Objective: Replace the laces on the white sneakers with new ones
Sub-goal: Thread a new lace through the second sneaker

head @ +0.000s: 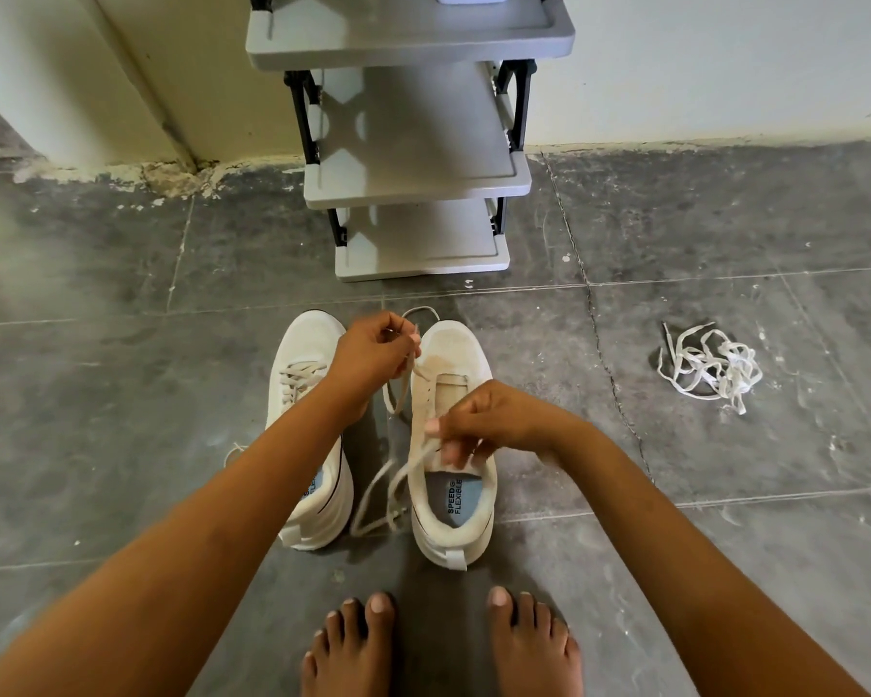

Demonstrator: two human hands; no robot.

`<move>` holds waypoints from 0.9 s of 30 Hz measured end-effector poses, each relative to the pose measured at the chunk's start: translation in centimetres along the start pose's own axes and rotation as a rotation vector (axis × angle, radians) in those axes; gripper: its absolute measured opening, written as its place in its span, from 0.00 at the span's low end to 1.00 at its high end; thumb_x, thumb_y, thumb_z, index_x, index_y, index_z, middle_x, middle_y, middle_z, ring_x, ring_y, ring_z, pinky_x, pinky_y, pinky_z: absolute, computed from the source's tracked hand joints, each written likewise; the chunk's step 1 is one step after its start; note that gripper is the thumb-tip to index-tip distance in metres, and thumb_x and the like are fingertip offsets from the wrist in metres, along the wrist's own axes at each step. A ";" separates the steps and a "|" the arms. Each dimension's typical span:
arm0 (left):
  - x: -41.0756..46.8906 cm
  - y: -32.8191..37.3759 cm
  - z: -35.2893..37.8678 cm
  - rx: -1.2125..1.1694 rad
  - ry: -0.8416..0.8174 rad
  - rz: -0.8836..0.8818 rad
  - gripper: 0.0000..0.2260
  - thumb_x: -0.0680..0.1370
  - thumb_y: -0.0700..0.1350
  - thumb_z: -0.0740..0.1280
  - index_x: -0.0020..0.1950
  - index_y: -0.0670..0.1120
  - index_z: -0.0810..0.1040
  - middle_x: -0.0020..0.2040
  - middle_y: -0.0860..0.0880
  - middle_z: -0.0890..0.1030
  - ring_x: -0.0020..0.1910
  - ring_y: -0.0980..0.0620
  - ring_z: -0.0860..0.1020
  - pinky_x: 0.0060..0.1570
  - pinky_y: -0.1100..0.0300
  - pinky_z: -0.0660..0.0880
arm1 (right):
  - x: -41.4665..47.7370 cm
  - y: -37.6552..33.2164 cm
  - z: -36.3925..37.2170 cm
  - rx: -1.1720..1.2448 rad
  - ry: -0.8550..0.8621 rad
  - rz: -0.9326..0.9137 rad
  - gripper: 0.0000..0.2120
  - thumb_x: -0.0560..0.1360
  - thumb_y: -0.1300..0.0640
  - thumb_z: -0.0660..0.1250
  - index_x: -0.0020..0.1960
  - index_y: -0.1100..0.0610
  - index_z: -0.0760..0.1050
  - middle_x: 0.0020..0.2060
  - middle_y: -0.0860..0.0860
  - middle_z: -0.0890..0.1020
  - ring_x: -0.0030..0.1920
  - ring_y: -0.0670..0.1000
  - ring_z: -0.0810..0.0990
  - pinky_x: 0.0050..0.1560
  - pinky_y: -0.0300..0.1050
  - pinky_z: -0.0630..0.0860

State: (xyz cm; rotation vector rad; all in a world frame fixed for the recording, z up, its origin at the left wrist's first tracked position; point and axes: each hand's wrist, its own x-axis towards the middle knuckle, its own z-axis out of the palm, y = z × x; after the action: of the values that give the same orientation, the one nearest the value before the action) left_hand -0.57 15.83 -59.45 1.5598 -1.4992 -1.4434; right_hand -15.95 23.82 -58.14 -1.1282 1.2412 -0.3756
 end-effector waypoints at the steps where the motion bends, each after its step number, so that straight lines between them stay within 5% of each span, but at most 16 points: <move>1: -0.1 0.0 0.2 0.013 -0.027 0.017 0.03 0.78 0.38 0.64 0.46 0.44 0.76 0.39 0.48 0.80 0.37 0.54 0.77 0.37 0.65 0.73 | 0.3 0.7 -0.3 -0.023 0.131 0.022 0.13 0.72 0.50 0.71 0.34 0.58 0.79 0.29 0.47 0.82 0.30 0.42 0.78 0.35 0.35 0.74; 4: -0.4 0.0 1.1 0.068 -0.103 0.052 0.01 0.76 0.39 0.68 0.46 0.43 0.79 0.37 0.49 0.81 0.33 0.57 0.76 0.33 0.67 0.71 | 1.2 3.0 -0.5 -0.265 0.494 0.094 0.16 0.66 0.47 0.76 0.39 0.56 0.72 0.34 0.47 0.77 0.35 0.45 0.74 0.36 0.39 0.70; 8: -0.9 -0.5 3.0 0.329 -0.221 0.149 0.04 0.74 0.39 0.71 0.46 0.41 0.83 0.41 0.47 0.83 0.36 0.59 0.78 0.39 0.69 0.74 | 2.0 4.4 0.4 -0.309 0.547 0.111 0.29 0.63 0.45 0.77 0.59 0.53 0.70 0.50 0.48 0.75 0.46 0.47 0.73 0.39 0.40 0.67; 14: -0.8 -1.3 4.2 0.731 -0.153 0.275 0.06 0.75 0.43 0.68 0.48 0.44 0.83 0.45 0.46 0.83 0.44 0.51 0.79 0.48 0.58 0.75 | 2.1 5.2 0.7 -0.324 0.553 0.039 0.34 0.68 0.48 0.73 0.71 0.48 0.65 0.58 0.52 0.70 0.55 0.51 0.74 0.48 0.41 0.69; 19: -0.6 -1.3 4.3 0.720 -0.069 0.281 0.05 0.75 0.43 0.67 0.48 0.45 0.82 0.44 0.47 0.83 0.42 0.51 0.79 0.46 0.57 0.77 | 2.3 5.3 0.5 -0.372 0.514 0.056 0.35 0.68 0.44 0.72 0.72 0.44 0.62 0.57 0.50 0.67 0.55 0.50 0.73 0.49 0.41 0.70; 27: -0.1 -1.7 5.2 0.875 -0.055 0.231 0.07 0.76 0.43 0.64 0.49 0.44 0.81 0.47 0.46 0.82 0.46 0.47 0.79 0.45 0.56 0.75 | 2.1 5.9 0.8 -0.119 0.602 0.020 0.31 0.66 0.47 0.75 0.66 0.49 0.69 0.56 0.48 0.71 0.52 0.46 0.72 0.50 0.41 0.69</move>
State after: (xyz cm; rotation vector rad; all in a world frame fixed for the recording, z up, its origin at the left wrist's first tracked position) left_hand -4.74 17.86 -62.44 1.7037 -2.4411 -0.7081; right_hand -16.48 25.24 -64.22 -1.1409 1.8175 -0.6644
